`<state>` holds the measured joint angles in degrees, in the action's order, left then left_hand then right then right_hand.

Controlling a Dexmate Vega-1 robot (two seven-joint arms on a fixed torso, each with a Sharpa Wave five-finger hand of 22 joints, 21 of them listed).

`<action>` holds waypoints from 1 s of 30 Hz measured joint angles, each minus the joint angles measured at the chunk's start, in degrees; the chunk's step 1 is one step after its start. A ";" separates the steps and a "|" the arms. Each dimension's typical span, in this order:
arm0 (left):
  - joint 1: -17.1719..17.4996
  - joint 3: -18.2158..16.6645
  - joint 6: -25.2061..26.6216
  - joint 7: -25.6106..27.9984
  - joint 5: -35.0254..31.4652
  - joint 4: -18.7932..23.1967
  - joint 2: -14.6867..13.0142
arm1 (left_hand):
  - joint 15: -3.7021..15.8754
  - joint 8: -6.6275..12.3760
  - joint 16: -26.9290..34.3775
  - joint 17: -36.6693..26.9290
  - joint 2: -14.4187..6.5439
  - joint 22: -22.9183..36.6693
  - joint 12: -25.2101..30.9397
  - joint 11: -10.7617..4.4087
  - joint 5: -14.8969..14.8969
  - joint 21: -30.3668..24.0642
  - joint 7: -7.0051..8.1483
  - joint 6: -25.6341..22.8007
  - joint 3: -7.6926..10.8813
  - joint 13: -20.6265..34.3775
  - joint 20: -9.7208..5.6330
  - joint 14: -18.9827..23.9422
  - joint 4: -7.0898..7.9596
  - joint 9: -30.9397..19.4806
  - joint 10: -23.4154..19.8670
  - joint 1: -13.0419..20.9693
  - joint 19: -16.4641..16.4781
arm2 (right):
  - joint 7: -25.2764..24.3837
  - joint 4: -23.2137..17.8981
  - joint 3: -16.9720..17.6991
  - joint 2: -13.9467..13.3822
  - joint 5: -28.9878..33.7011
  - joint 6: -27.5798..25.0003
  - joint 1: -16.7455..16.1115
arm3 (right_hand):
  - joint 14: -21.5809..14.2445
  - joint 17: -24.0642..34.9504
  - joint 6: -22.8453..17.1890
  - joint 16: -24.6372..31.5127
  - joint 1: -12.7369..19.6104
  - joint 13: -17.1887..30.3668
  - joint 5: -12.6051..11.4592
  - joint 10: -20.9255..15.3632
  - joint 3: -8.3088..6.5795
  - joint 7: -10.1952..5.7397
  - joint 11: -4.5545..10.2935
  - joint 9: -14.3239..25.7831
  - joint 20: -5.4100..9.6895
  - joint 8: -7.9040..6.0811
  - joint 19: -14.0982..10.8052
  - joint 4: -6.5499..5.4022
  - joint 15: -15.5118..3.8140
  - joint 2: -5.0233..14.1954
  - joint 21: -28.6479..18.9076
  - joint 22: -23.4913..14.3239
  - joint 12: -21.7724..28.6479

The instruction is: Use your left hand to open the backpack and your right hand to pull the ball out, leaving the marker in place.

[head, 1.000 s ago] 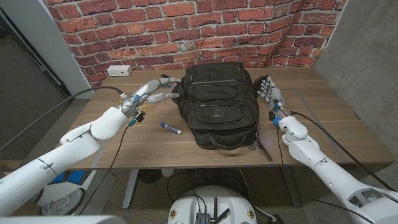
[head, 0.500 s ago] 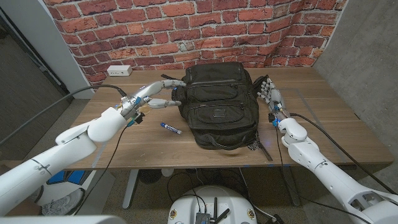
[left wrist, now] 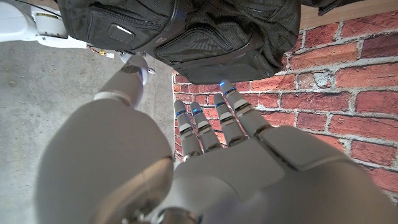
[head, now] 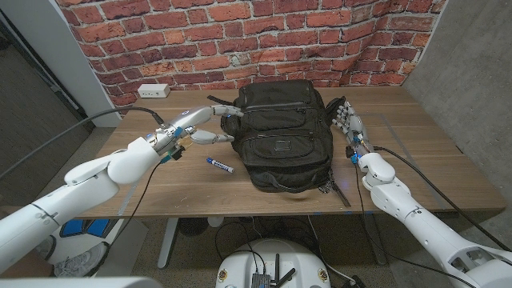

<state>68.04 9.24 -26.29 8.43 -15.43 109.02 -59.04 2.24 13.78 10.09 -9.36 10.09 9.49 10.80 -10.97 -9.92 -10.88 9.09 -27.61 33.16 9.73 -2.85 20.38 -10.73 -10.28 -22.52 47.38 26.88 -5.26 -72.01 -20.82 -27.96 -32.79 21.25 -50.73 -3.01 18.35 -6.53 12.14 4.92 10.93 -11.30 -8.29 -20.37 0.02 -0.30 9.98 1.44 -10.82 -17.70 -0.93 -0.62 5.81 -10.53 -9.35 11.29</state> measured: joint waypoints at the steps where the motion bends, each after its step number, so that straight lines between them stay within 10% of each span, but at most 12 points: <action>1: 0.12 -0.16 -0.13 0.00 -0.25 0.06 -0.02 | 0.00 0.00 0.00 0.00 0.11 -0.04 0.00 0.00 0.00 0.15 0.00 0.00 -0.07 0.00 0.00 0.00 0.06 0.00 0.00 0.11 0.00 | -0.15 -0.02 0.01 0.00 0.02 0.00 -0.04 | 0.00 0.00 0.00 0.00 0.00 0.00 0.00 0.00 0.00 0.00 0.00 0.00 0.00 0.00 0.00 0.00 0.00 0.00 0.00 0.00 0.00; 30: 11.18 -10.86 -3.70 5.77 -17.45 5.71 2.86 | 0.22 -1.15 -0.44 0.00 -0.16 0.00 -0.44 -0.23 0.00 0.43 0.32 2.15 -3.75 0.00 0.38 -1.28 0.31 0.16 1.30 4.53 -1.91 | -0.25 -1.21 0.23 -0.30 -0.36 -0.36 -1.43 | 0.00 0.01 0.00 0.00 0.00 0.01 0.00 0.01 -0.23 0.00 0.00 0.00 0.31 0.00 -0.31 0.21 0.00 0.00 0.00 0.00 0.00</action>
<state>79.22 -1.62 -29.99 14.20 -32.88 114.73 -56.19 2.47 12.63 9.65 -9.36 9.93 9.49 10.36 -11.20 -9.92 -10.44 9.40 -25.46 29.41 9.73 -2.46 19.10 -10.42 -10.12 -21.22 51.91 24.97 -5.51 -73.22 -20.60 -28.27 -33.15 20.90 -52.16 -3.01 18.36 -6.53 12.14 4.92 10.94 -11.30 -8.28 -20.61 0.01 -0.30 9.98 1.75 -10.82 -18.01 -0.71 -0.62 5.82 -10.53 -9.35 11.29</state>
